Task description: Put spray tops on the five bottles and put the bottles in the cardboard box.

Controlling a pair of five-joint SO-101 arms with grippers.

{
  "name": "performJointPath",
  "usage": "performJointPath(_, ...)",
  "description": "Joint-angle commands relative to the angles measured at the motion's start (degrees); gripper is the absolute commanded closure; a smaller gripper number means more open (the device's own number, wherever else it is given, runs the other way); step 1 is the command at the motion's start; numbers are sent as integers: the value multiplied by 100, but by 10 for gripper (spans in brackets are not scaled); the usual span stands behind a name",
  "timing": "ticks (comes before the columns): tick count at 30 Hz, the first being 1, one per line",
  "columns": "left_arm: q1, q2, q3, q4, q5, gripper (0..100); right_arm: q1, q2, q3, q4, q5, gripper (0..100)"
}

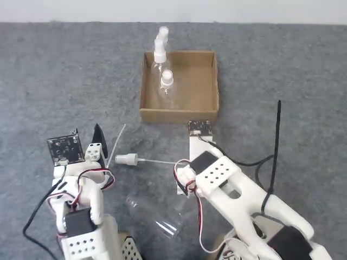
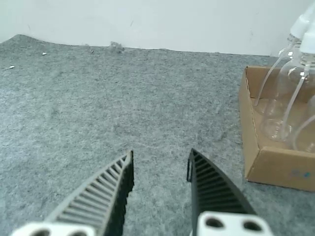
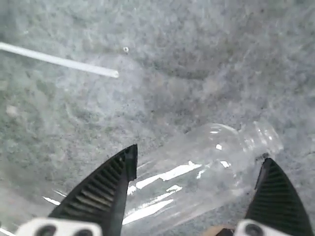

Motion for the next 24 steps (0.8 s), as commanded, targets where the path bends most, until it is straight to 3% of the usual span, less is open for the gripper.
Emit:
performJointPath(1, -44, -97, -31, -220, 53, 830, -57, -207, -9, -84, -53, 670)
performJointPath(7, -44, -97, -31, -220, 53, 830, -57, -207, -9, -66, -53, 675)
performJointPath(13, -44, -97, -31, -220, 53, 830, -22, -215, -44, -207, -53, 830)
performJointPath(17, -44, -97, -31, -220, 53, 830, 48, -242, -44, -321, -35, 840)
performJointPath(24, -44, -97, -31, -220, 53, 830, 936, -259, -44, -690, 1011, 843)
